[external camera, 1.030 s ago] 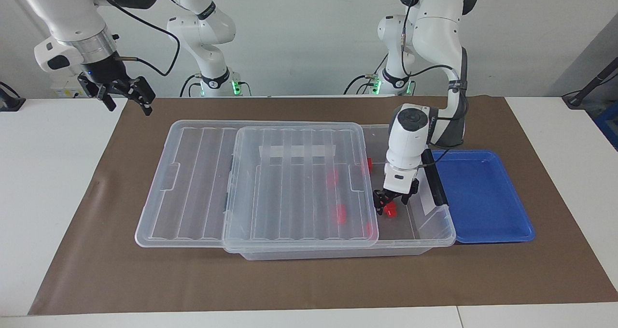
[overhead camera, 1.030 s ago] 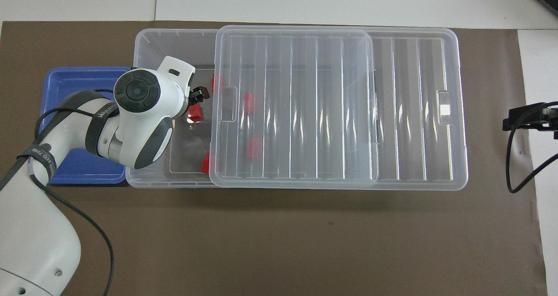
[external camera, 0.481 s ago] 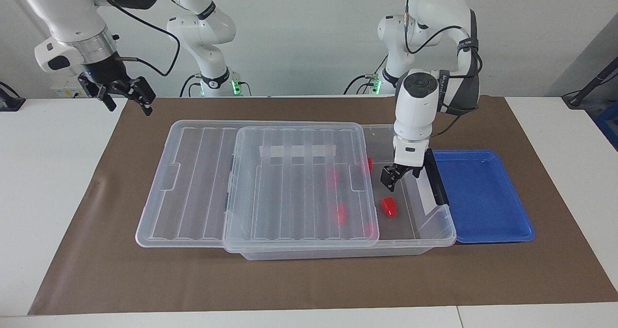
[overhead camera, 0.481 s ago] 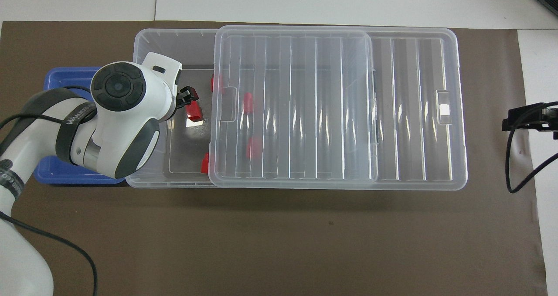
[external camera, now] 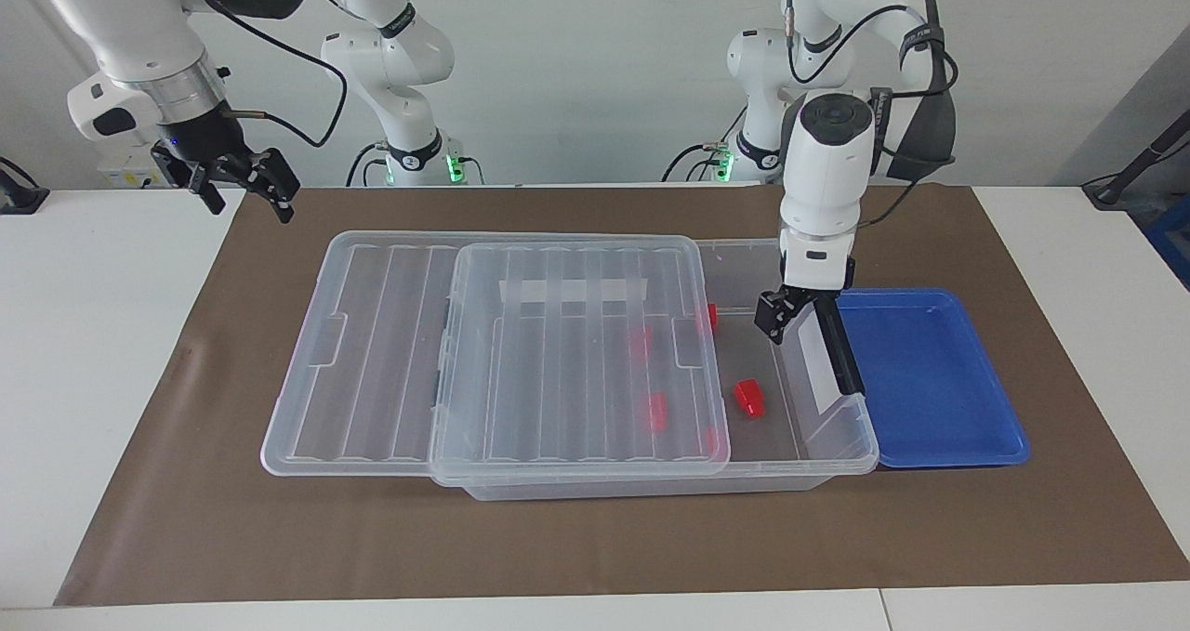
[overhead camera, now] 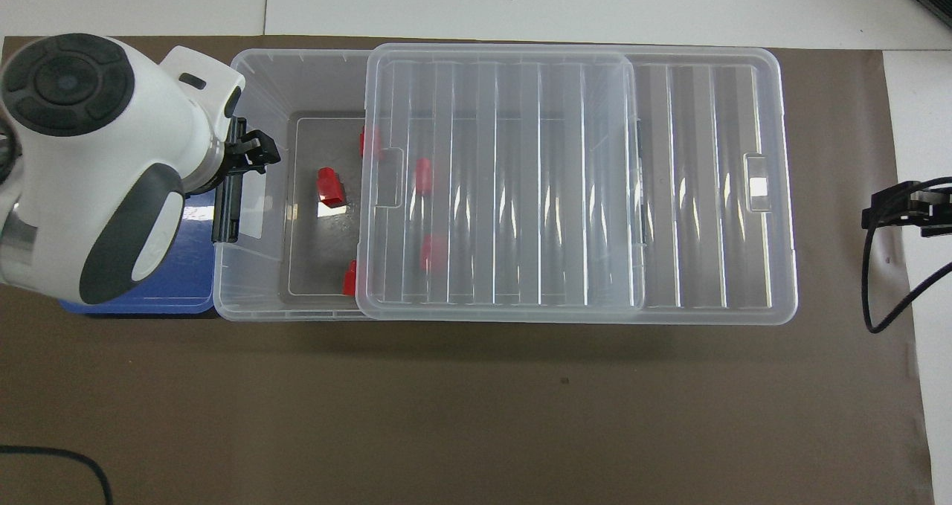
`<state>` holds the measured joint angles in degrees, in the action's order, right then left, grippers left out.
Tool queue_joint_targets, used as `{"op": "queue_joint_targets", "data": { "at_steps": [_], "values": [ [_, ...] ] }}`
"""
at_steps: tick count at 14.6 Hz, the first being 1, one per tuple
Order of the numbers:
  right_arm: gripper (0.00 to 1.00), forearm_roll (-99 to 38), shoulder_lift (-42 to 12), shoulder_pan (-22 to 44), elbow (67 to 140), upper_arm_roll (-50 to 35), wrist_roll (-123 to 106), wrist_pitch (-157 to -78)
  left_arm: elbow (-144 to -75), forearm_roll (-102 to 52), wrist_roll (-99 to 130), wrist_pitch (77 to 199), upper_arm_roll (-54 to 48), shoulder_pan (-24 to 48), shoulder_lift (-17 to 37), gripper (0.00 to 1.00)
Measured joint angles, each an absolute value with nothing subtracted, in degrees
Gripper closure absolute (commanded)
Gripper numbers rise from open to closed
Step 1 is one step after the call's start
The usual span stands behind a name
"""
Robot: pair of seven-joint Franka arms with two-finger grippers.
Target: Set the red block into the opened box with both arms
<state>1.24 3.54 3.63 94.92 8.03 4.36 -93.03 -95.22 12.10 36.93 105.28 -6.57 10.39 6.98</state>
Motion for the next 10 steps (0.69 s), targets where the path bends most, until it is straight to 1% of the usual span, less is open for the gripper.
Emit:
{"op": "queue_joint_targets", "data": {
  "at_steps": [2,5,7,10],
  "values": [
    [1.0,1.24,3.46,3.6,96.55,8.04,3.05,-96.32,-94.24,10.26,29.51,102.63,-6.29,6.73,4.58,0.0],
    [1.0,1.24,2.58,3.16,101.06,8.18,-1.84,-104.68,-94.17,9.52,19.94,99.95,-5.95,2.07,1.37,0.0],
    [1.0,1.24,0.43,2.39,103.14,8.31,-4.75,-110.03,-94.18,9.45,15.68,99.35,-5.84,0.3,0.67,0.0],
    [1.0,1.24,-4.25,1.63,103.61,8.38,-8.3,-117.16,-94.19,9.44,13.06,98.47,-5.79,-1.26,0.66,0.0]
  ]
}}
